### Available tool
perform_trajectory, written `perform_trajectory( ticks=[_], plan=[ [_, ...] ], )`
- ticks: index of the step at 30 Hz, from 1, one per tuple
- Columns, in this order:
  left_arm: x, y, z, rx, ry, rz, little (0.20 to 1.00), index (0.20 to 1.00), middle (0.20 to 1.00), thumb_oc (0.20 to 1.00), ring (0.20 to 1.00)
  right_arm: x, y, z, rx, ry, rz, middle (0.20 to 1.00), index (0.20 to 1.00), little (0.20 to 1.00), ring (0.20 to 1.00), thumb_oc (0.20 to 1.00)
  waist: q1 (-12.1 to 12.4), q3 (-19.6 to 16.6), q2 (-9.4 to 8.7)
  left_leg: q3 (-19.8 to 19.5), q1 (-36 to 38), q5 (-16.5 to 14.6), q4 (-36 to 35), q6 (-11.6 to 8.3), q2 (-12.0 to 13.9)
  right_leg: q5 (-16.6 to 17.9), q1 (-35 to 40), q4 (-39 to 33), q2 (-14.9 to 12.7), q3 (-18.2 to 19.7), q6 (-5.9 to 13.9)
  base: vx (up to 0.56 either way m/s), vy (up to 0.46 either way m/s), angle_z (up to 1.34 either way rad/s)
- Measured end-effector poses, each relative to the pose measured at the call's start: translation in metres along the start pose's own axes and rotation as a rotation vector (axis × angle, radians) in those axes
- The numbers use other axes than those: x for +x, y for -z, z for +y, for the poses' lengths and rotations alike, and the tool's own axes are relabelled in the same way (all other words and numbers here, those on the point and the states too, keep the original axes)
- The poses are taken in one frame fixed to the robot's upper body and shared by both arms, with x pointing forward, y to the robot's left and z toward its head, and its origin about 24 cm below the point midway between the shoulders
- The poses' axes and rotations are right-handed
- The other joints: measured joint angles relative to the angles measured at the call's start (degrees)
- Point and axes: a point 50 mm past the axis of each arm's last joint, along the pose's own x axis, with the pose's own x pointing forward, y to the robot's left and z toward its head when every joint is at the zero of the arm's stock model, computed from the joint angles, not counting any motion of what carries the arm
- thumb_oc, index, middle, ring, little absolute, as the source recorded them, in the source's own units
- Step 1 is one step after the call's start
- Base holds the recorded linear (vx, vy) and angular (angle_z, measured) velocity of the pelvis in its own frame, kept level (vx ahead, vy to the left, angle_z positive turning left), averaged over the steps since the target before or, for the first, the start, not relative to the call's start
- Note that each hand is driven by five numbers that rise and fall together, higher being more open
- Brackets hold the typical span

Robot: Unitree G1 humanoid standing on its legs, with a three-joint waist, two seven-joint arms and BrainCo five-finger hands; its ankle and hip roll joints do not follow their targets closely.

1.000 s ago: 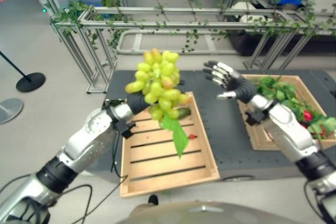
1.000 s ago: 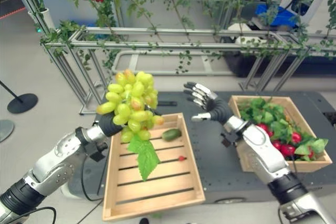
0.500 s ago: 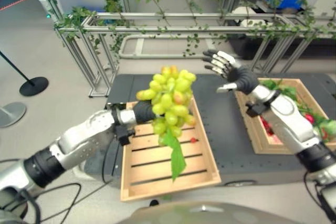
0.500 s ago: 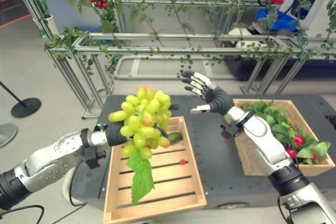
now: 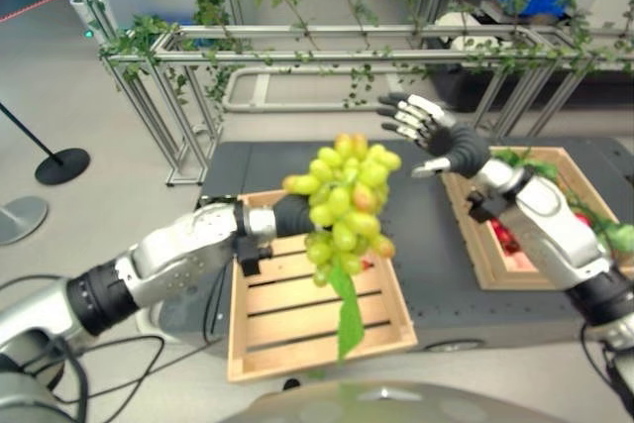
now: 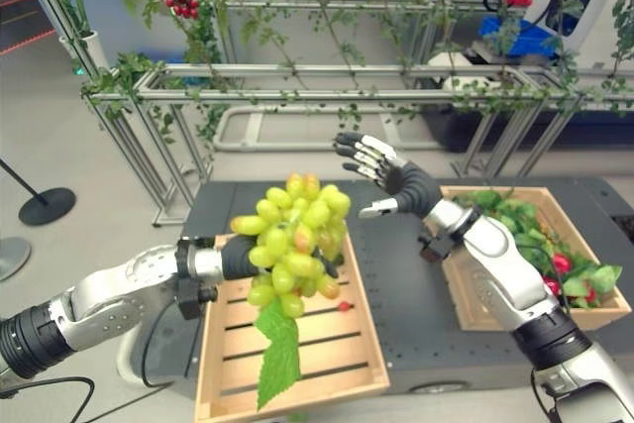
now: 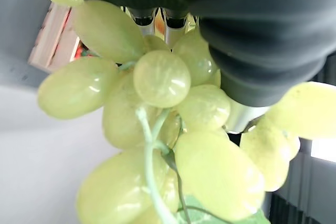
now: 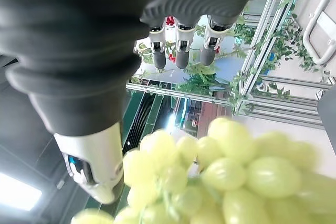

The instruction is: Pick up the fruits from the basket on one side to the basket on the other side

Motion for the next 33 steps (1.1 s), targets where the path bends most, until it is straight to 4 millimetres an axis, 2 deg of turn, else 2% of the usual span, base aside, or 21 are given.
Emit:
perform_trajectory(
  ticks=[6,12,20,25,33],
  plan=[
    [0.004,0.0,-0.002,0.011,0.05,0.05,0.2,0.2,0.2,0.2,0.2,-0.001,-0.002,0.003,0.023,-0.048,0.002,1.0,1.0,1.0,1.0,1.0,-0.9,0.0,-0.04,0.2,0.0,0.0,0.0,0.0,0.0,0.0,-0.2,0.2,-0.1,0.1,0.02,0.0,-0.001,-0.01],
    [0.008,-0.007,-0.002,0.06,0.101,0.113,0.2,0.2,0.2,0.2,0.2,-0.011,0.011,0.011,0.096,-0.057,0.044,1.0,1.0,1.0,1.0,1.0,-1.1,-0.2,0.23,0.3,-0.1,0.0,0.0,0.0,0.0,0.0,-0.5,0.3,-0.1,0.4,0.05,0.0,-0.003,-0.01],
    [-0.006,-0.004,0.002,0.065,0.095,0.202,0.2,0.2,0.2,0.2,0.2,-0.02,0.022,0.017,0.146,-0.096,0.115,1.0,1.0,1.0,1.0,1.0,-2.5,-0.6,1.69,0.6,-0.9,0.0,0.0,0.01,0.0,0.0,-1.4,0.4,-0.2,0.6,0.06,0.0,-0.003,-0.02],
    [-0.007,-0.001,0.0,0.053,0.117,0.218,0.2,0.2,0.2,0.2,0.2,-0.023,0.016,0.018,0.115,-0.141,0.148,1.0,1.0,1.0,1.0,1.0,-2.5,-0.2,3.15,0.6,-0.9,0.0,0.0,0.01,0.0,0.0,-1.5,0.3,-0.2,0.6,0.06,0.0,0.0,0.0],
    [-0.005,-0.005,-0.006,0.057,0.144,0.189,0.2,0.2,0.2,0.2,0.2,-0.023,0.017,0.018,0.121,-0.134,0.144,1.0,1.0,1.0,1.0,1.0,-2.7,0.0,3.43,0.7,-1.0,-0.1,0.0,-0.03,0.0,0.0,-1.9,0.3,-0.2,0.7,0.09,0.0,0.0,0.0]
  ],
)
